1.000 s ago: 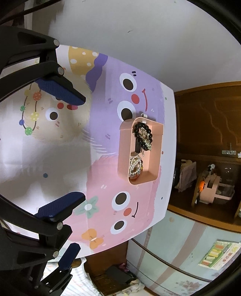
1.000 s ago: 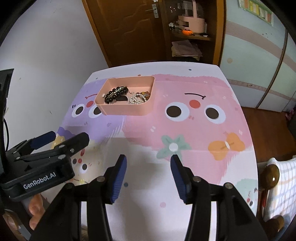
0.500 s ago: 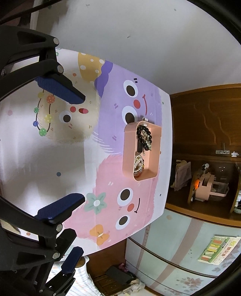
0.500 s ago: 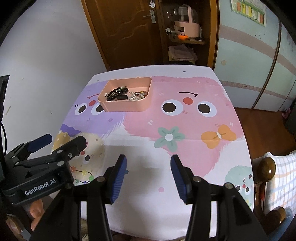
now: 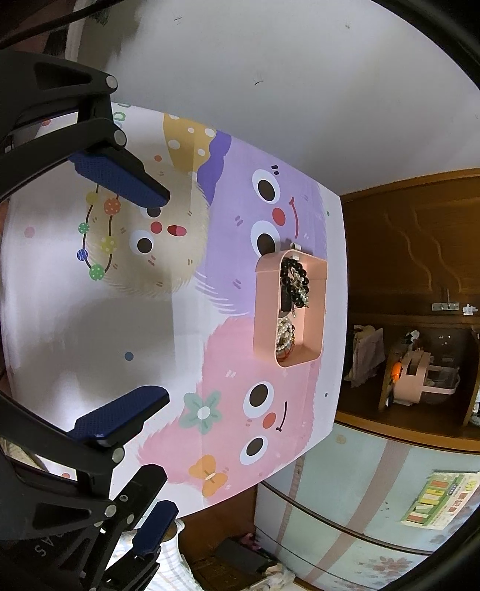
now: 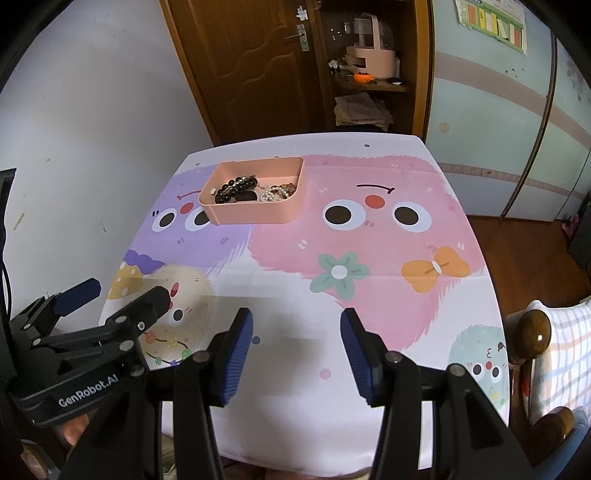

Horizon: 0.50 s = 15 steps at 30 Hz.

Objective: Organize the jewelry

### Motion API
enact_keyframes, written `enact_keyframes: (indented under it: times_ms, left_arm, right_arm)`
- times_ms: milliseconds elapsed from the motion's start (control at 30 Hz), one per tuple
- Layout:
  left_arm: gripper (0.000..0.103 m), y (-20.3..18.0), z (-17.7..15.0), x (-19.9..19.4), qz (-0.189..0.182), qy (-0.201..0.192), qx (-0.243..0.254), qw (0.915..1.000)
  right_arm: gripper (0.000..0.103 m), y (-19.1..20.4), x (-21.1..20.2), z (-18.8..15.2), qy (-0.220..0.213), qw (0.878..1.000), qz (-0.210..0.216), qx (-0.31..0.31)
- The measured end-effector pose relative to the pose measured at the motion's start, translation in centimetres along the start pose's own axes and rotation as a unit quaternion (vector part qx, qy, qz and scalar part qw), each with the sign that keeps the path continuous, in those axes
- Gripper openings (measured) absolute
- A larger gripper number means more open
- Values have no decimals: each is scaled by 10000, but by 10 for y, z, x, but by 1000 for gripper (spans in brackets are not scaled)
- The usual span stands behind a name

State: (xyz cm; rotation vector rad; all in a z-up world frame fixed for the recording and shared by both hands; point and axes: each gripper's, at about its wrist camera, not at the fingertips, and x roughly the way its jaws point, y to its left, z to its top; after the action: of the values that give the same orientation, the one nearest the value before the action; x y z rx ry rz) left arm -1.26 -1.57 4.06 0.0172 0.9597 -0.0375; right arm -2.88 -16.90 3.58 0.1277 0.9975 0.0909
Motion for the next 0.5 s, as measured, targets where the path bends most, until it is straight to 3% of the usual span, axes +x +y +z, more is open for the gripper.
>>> enact_keyframes:
  times_ms: [500]
  left_arm:
    - [96,-7,-2,11,-67,82,120,9999]
  right_arm:
    - [50,-4,4,-1,-49,9996,-267,75]
